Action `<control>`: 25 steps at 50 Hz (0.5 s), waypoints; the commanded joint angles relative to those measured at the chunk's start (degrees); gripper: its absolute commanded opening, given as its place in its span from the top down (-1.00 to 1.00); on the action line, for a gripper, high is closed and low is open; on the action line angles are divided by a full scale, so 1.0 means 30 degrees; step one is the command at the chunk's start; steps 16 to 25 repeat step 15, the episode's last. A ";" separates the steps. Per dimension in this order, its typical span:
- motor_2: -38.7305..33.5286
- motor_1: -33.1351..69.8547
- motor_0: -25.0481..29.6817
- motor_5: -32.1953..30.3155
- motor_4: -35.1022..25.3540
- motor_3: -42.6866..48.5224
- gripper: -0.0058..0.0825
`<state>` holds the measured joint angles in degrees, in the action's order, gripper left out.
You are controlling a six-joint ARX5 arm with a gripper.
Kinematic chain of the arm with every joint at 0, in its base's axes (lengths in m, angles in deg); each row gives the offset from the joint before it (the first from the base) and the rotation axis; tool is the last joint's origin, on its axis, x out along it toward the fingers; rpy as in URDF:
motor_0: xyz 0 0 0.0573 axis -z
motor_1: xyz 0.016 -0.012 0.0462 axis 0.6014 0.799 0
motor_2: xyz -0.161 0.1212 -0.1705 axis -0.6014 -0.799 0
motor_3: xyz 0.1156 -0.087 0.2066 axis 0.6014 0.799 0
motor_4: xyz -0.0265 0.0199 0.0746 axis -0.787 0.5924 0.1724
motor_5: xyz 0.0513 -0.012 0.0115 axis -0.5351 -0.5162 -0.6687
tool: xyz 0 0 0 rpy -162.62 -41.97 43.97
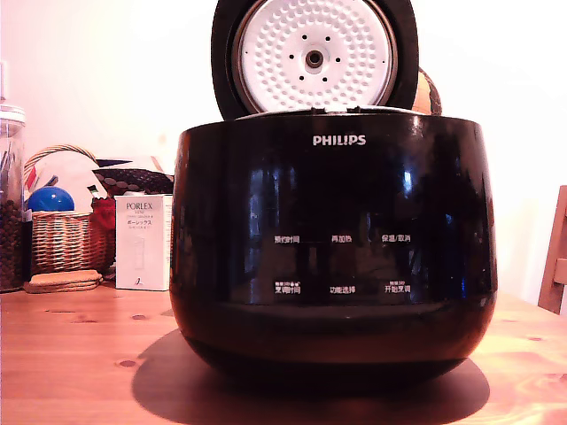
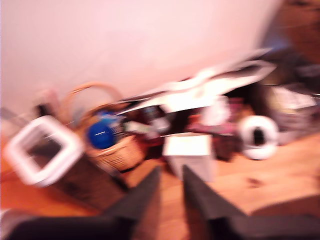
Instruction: Place the pot you are holding inside the rice cooker
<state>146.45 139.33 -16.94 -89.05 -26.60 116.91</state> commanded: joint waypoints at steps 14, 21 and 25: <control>0.0109 -0.0291 -0.0342 -0.0087 -0.0022 -0.0073 0.91; 0.0109 -0.0284 -0.0342 -0.0087 -0.0022 -0.0073 0.91; 0.0109 -0.0284 -0.0342 -0.0087 -0.0022 -0.0073 0.91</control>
